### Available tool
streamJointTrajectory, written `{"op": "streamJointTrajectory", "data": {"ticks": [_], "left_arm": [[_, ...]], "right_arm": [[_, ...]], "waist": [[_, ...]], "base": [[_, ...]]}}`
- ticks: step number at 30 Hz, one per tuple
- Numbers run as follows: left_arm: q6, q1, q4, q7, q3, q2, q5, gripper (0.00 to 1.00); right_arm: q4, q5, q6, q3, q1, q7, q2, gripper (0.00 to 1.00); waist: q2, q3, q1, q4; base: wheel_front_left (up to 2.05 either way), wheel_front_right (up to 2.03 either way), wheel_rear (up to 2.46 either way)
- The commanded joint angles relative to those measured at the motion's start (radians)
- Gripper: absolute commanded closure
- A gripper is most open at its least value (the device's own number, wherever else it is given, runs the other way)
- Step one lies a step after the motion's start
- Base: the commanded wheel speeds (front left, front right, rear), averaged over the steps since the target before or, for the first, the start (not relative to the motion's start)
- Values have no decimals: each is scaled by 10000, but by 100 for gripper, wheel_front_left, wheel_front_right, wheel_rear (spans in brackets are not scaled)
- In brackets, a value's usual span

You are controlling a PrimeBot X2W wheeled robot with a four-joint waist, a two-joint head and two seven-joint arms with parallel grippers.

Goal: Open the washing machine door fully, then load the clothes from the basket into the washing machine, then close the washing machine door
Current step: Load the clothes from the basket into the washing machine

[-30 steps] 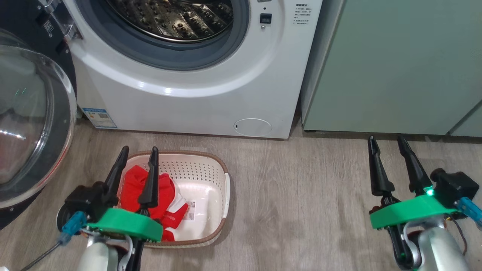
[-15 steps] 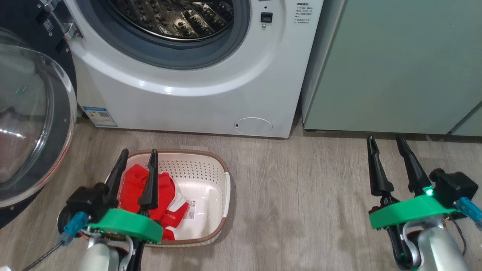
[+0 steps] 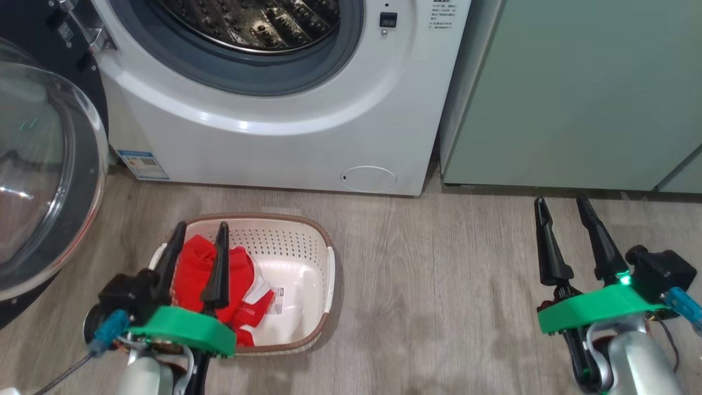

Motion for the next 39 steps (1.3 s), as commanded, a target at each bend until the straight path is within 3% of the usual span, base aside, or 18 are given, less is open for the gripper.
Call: {"op": "streamJointTrajectory", "data": {"ticks": [1,5,14,23,32,39], "left_arm": [[64,-280,-218,-49,352,87,134,0],[360,-425,419,-49,357,87,475,0],[295,-1682,2808,-49,523,375,1273,0],[378,-4015,5680,-49,379,1486,2248,0],[63,-6250,8227,-49,-898,2614,3522,0],[80,-7824,9855,-26,-1641,3324,4260,0]], "right_arm": [[-356,48,0,239,-279,-91,-12,0],[-385,20,0,300,-369,-91,-12,0],[-517,-149,0,564,-933,-91,-12,0],[-811,-271,0,776,-1631,-91,-12,0],[-962,0,0,1059,-2181,-92,-12,0],[-1148,428,0,1371,-2575,-92,-12,0]], "waist": [[0,69,0,-10],[0,547,0,-50],[0,2460,0,-244],[0,4537,0,-672],[0,6020,0,-1199],[0,6931,0,-1643]], "base": [[0,0,0],[0,0,0],[0,0,0],[0,0,0],[0,0,0],[0,0,0]]}}
